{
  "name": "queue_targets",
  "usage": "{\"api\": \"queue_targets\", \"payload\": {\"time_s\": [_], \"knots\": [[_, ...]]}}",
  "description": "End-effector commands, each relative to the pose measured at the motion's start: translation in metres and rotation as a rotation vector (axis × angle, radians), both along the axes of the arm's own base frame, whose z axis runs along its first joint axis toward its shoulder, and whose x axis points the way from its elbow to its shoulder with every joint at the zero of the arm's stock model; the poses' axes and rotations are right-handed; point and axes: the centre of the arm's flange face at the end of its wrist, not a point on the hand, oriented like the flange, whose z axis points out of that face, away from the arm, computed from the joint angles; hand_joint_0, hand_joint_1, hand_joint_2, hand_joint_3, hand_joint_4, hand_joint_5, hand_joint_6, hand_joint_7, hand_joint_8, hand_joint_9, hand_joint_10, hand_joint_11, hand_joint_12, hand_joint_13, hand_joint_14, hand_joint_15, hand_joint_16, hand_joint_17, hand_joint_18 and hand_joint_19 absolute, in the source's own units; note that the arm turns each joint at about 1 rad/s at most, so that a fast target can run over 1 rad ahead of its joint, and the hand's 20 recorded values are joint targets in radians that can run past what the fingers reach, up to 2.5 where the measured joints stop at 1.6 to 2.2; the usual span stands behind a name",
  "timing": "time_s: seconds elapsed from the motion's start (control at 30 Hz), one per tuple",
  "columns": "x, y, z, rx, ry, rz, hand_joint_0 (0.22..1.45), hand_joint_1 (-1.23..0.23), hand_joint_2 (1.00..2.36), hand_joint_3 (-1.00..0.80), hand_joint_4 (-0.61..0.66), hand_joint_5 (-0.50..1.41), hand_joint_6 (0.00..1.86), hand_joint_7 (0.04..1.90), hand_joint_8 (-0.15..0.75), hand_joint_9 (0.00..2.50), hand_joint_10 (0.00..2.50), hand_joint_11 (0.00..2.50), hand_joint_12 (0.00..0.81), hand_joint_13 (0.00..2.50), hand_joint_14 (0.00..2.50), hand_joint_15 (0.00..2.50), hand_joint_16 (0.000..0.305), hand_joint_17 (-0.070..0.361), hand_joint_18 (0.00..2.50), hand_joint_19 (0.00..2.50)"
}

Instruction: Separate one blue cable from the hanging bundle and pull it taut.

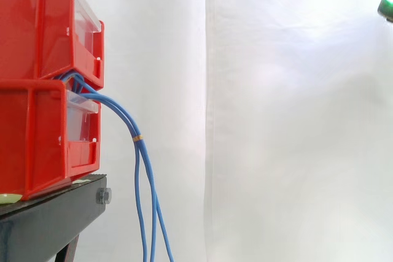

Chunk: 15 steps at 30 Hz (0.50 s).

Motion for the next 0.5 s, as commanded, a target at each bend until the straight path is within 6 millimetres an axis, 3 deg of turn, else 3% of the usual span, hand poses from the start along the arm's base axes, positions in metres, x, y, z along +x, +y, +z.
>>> {"api": "queue_targets", "payload": {"time_s": [0.0,0.13,0.27,0.3,0.37,0.47], "knots": [[0.001,-0.002,-0.003,-0.010,0.009,-0.029,0.28,-0.29,1.00,-0.50,0.35,-0.20,0.50,0.61,0.457,1.48,0.01,0.27,0.494,1.54,0.01,0.35,0.092,0.208,1.96,0.01],[0.004,-0.003,-0.008,-0.018,0.016,-0.037,0.29,-0.31,1.00,-0.50,0.33,-0.20,0.50,0.62,0.440,1.44,0.01,0.27,0.489,1.47,0.01,0.35,0.090,0.202,1.83,0.04],[0.019,-0.004,-0.032,-0.036,0.050,-0.040,0.29,-0.32,1.00,-0.50,0.32,-0.21,0.50,0.62,0.428,1.41,0.01,0.29,0.487,1.45,0.01,0.37,0.089,0.200,1.80,0.04],[0.029,-0.004,-0.048,-0.046,0.072,-0.048,0.29,-0.32,1.00,-0.50,0.31,-0.20,0.50,0.62,0.424,1.41,0.01,0.28,0.485,1.45,0.01,0.36,0.090,0.202,1.79,0.04],[0.035,-0.004,-0.058,-0.052,0.082,-0.060,0.29,-0.32,1.00,-0.50,0.30,-0.20,0.50,0.62,0.419,1.39,0.01,0.27,0.487,1.42,0.01,0.35,0.091,0.204,1.78,0.02],[0.058,-0.002,-0.090,-0.057,0.096,-0.073,0.29,-0.32,1.00,-0.50,0.30,-0.21,0.50,0.62,0.417,1.39,0.01,0.27,0.486,1.42,0.01,0.35,0.091,0.205,1.77,0.02]]}}
